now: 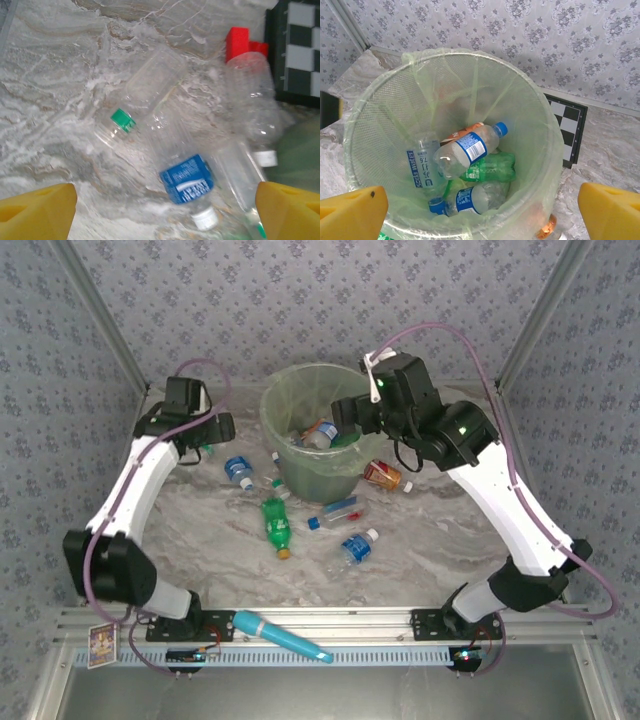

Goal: Put the plastic bottles in the bin

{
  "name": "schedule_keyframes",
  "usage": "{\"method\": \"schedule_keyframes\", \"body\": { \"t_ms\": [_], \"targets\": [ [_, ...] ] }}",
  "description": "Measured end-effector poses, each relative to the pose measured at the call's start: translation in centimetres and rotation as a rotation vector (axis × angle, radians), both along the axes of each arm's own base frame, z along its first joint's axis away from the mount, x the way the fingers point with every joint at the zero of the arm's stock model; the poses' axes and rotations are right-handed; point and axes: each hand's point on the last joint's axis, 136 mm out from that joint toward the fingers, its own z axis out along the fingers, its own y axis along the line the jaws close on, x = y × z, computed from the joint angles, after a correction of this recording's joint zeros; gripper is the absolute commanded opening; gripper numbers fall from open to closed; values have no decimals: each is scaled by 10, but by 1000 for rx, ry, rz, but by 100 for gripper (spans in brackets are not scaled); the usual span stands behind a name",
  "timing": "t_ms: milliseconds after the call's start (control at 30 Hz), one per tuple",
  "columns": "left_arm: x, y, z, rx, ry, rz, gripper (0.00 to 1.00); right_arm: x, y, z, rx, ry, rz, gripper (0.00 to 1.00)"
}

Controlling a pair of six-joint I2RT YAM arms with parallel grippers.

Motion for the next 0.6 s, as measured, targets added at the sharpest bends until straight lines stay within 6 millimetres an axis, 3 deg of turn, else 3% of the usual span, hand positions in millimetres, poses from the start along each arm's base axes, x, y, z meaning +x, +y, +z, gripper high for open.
{"method": "schedule_keyframes", "body": {
  "t_ms": [200, 400, 600],
  "targets": [
    [42, 10, -34, 108, 83, -24, 92, 0, -13, 2, 4, -6, -27, 100],
    [86, 22, -66, 138, 147, -23, 86, 4, -24, 6, 8, -17, -54, 100],
    [119, 14, -103, 130, 214, -85, 85, 10, -34, 7, 12, -22, -86, 100]
  ]
}}
